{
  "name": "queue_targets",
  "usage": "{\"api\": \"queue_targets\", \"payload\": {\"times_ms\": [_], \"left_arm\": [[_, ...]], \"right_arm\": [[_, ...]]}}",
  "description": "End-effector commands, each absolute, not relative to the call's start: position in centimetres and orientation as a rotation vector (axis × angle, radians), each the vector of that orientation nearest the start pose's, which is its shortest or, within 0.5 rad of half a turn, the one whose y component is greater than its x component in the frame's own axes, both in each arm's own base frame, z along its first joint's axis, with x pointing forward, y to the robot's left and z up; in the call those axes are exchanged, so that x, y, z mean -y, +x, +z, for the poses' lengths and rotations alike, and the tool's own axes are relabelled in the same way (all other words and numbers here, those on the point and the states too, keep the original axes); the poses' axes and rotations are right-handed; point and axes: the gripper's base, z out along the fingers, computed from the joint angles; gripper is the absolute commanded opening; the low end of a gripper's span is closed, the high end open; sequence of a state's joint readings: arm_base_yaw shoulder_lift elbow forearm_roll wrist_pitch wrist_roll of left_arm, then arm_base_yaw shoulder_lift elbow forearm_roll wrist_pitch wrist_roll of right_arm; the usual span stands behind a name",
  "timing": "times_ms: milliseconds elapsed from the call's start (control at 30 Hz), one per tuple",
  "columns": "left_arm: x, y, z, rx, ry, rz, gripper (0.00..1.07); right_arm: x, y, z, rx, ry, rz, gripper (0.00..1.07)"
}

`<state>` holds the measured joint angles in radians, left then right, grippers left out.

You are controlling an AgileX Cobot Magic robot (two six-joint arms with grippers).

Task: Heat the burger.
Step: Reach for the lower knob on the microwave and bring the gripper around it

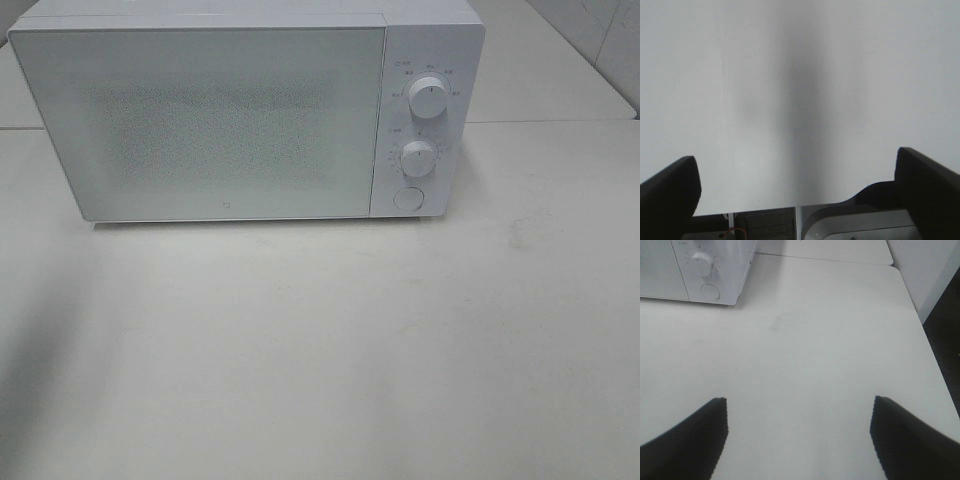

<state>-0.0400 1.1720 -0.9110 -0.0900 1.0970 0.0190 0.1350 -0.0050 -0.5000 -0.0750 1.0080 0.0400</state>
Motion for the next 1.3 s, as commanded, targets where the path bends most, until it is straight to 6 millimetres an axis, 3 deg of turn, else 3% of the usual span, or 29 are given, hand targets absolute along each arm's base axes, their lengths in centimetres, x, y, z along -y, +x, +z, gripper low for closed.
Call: {"api": "queue_targets", "payload": {"times_ms": [33, 167, 533, 867, 1067, 1300], "left_arm": [[0.8, 19.2, 29.6, -2.850, 0.004, -0.108, 0.98], [0.3, 16.9, 30.5, -2.839, -0.014, -0.068, 0.98], [0.0, 11.3, 29.7, -2.712, 0.001, -0.009, 0.98], [0.0, 7.9, 29.1, -2.523, 0.001, -0.009, 0.98], [0.1, 5.8, 27.4, -2.439, 0.001, -0.008, 0.98], [0.1, 3.8, 27.7, -2.328, 0.002, -0.007, 0.98]], "right_arm": [[0.7, -0.7, 28.2, -1.939, -0.081, 0.021, 0.76], [0.7, -0.7, 28.2, -1.939, -0.081, 0.021, 0.76], [0.7, -0.7, 28.2, -1.939, -0.081, 0.021, 0.76], [0.7, -0.7, 28.2, -1.939, -0.081, 0.021, 0.76], [0.7, -0.7, 28.2, -1.939, -0.081, 0.021, 0.76], [0.7, -0.7, 28.2, -1.939, -0.082, 0.021, 0.76]]}}
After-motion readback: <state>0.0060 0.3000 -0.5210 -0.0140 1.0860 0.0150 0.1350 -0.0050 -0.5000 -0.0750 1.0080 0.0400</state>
